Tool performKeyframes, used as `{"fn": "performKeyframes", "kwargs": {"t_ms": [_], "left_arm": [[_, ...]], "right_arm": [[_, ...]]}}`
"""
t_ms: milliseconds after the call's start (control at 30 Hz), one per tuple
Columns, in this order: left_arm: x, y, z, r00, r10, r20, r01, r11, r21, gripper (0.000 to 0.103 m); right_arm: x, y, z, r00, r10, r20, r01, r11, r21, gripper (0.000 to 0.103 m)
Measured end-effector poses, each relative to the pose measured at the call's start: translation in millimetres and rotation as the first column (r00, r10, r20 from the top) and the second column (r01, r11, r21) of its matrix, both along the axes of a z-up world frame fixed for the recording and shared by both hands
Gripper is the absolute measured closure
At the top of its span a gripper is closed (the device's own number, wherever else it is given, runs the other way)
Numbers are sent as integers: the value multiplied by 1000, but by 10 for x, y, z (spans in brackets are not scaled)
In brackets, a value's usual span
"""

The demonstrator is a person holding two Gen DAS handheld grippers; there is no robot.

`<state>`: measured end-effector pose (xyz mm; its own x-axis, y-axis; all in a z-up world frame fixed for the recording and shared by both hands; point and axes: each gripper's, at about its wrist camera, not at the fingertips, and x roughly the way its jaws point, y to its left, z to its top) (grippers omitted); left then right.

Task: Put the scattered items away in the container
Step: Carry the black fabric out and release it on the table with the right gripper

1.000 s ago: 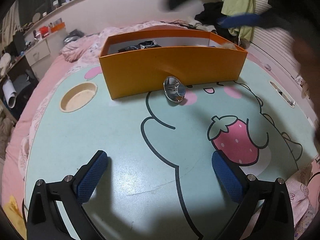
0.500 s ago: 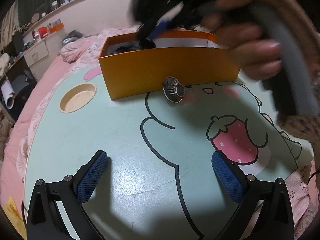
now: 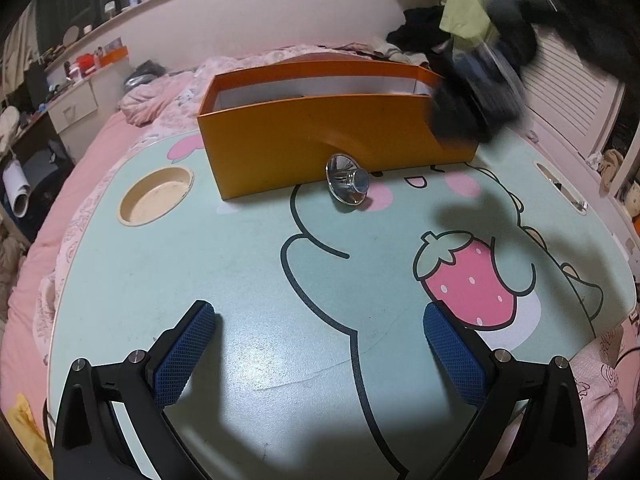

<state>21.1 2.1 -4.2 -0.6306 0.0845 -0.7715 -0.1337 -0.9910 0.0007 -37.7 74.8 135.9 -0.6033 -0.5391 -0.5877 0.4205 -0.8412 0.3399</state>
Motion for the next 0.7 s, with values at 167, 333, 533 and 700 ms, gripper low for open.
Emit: {"fn": "performKeyframes", "kwargs": {"t_ms": [167, 333, 533, 700], "left_arm": [[6, -7, 0, 1000, -2, 0, 2, 1000, 1, 0], [9, -6, 2, 1000, -1, -1, 1, 1000, 1, 0], [13, -3, 3, 1000, -1, -1, 1, 1000, 0, 0], [14, -2, 2, 1000, 0, -1, 0, 1000, -1, 0]], "right_arm": [[90, 185, -505, 993, 4, 116, -4, 1000, -5, 101], [71, 201, -827, 984, 0, 177, 2, 1000, -11, 90], [410, 143, -695, 999, 10, 41, -11, 999, 30, 38], [692, 350, -600, 980, -160, -114, 181, 963, 202, 36]]}}
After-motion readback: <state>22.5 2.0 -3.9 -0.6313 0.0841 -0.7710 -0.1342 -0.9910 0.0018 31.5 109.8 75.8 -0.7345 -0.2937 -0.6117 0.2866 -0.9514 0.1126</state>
